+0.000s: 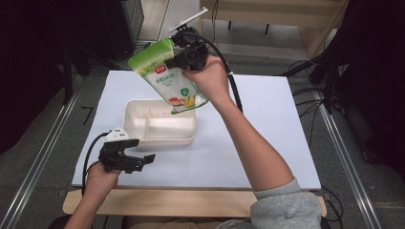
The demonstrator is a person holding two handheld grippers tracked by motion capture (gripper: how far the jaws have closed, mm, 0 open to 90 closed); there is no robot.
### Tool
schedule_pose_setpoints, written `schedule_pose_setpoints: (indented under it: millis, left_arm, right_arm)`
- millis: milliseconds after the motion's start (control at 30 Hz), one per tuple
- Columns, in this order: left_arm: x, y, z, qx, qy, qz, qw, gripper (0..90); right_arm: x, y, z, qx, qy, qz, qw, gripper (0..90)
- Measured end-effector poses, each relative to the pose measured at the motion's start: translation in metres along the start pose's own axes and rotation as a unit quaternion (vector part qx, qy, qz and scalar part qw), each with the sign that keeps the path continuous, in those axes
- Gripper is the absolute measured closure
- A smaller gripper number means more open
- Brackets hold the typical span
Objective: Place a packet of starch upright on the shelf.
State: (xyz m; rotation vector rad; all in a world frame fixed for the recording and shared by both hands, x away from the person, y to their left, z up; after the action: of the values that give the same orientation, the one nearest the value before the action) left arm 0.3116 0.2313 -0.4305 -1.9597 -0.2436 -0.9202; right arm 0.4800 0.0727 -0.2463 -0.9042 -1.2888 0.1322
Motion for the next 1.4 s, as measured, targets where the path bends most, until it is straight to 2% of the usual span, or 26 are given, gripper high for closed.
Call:
schedule_pose_setpoints:
  millis: [133, 433, 600, 733, 933, 967, 1067, 1200, 1400]
  left_arm:
    - [0.000, 0.000, 0.000, -0.003, -0.003, -0.003, 1.0000, 14.7]
    - [0.001, 0.000, -0.001, -0.010, -0.004, -0.003, 0.9999, 14.7]
    - [0.001, -0.001, 0.000, -0.010, -0.001, -0.005, 0.9999, 14.7]
    - [0.001, -0.001, 0.000, -0.010, 0.001, -0.004, 0.9999, 14.7]
    - [0.001, 0.000, -0.002, -0.010, 0.001, -0.001, 0.9999, 14.6]
    - [0.001, 0.000, -0.002, -0.010, 0.001, -0.001, 0.9999, 14.7]
    - [0.001, 0.001, -0.001, -0.012, 0.000, 0.001, 0.9999, 14.7]
    - [0.000, 0.002, -0.003, -0.008, 0.002, 0.004, 1.0000, 14.7]
    - [0.000, 0.002, -0.002, -0.010, 0.001, 0.004, 0.9999, 14.7]
  right_arm:
    - [0.005, 0.020, 0.010, 0.014, 0.001, 0.000, 0.9999, 90.0]
    - [0.005, 0.060, 0.027, 0.033, -0.003, 0.021, 0.9992, 90.0]
    - [-0.002, 0.083, 0.033, 0.042, 0.003, 0.033, 0.9986, 90.0]
    - [-0.015, 0.100, 0.035, 0.042, -0.004, 0.050, 0.9978, 90.0]
    - [-0.045, 0.119, 0.027, 0.038, 0.009, 0.073, 0.9965, 90.0]
    - [-0.050, 0.119, 0.025, 0.040, 0.015, 0.067, 0.9968, 90.0]
    - [-0.057, 0.116, 0.017, 0.050, 0.030, 0.052, 0.9970, 90.0]
    - [-0.067, 0.110, 0.007, 0.040, 0.033, 0.051, 0.9974, 90.0]
    - [-0.091, 0.101, -0.017, 0.037, 0.065, 0.052, 0.9958, 88.6]
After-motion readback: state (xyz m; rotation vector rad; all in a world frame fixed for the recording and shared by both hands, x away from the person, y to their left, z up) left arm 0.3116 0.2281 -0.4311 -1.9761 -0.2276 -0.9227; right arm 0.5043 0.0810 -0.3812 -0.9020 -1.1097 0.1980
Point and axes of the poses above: each handheld gripper's, and its own axes: y roughly forward along the jaws, x roughly out of its top, z roughly to its left, the point moved 6 cm from there along y, roughly forward along the jaws, and after that the axes turned 11 degrees about -y, right-handed, at the moved point
